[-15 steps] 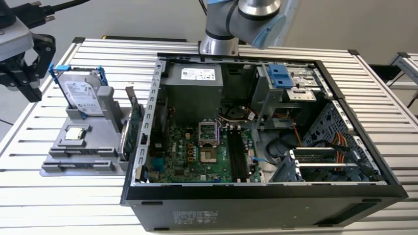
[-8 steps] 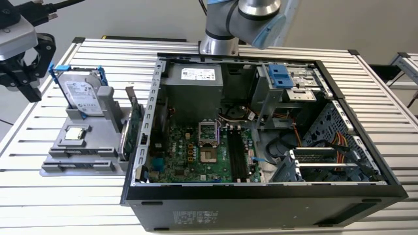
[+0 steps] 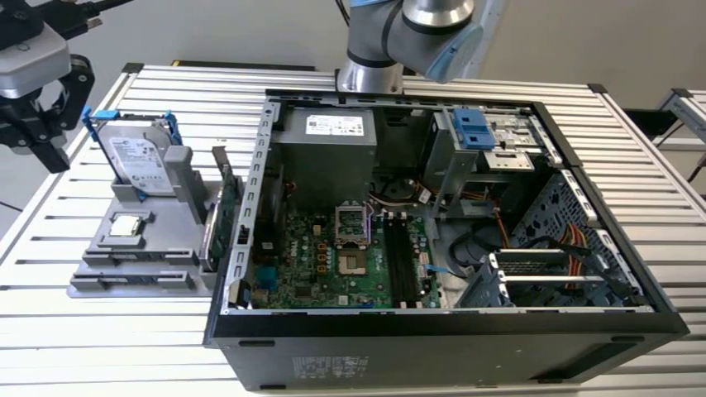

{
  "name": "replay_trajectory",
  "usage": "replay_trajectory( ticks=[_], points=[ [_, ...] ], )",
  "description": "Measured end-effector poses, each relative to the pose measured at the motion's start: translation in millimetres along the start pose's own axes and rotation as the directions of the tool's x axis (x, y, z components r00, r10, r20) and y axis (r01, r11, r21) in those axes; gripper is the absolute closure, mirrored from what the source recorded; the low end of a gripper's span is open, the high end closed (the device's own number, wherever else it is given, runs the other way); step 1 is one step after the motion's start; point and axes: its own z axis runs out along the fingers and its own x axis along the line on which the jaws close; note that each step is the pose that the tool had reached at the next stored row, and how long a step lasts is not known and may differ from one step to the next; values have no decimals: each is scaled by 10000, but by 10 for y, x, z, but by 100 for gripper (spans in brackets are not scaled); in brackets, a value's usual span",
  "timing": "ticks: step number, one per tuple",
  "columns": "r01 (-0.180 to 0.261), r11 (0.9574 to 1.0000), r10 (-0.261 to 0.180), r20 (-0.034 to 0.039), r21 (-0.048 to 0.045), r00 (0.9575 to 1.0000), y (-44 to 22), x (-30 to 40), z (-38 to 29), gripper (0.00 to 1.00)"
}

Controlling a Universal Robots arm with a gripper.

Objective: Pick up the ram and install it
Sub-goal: 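Pick up the ram and move it above insertion slot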

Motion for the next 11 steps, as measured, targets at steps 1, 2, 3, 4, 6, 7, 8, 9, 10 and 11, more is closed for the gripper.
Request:
replay_trajectory(
  ticks=[1, 2, 3, 4, 6, 7, 8, 9, 10, 11],
  points=[
    [85, 10000, -85, -5, -2, 10000, 0, 0, 0, 100],
    [179, 9998, -179, -9, -3, 9998, 0, 0, 0, 100],
    [264, 9997, -264, -13, -5, 9997, 0, 0, 0, 100],
    [354, 9994, -354, -18, -7, 9994, 0, 0, 0, 100],
    [547, 9985, -547, -26, -11, 9985, 0, 0, 0, 100],
    [646, 9979, -646, -32, -13, 9979, 0, 0, 0, 100],
    [735, 9973, -735, -36, -15, 9973, 0, 0, 0, 100],
    [830, 9965, -830, -41, -17, 9965, 0, 0, 0, 100],
    [915, 9958, -915, -44, -19, 9958, 0, 0, 0, 100],
    [994, 9950, -994, -48, -20, 9950, 0, 0, 0, 100]
  ],
)
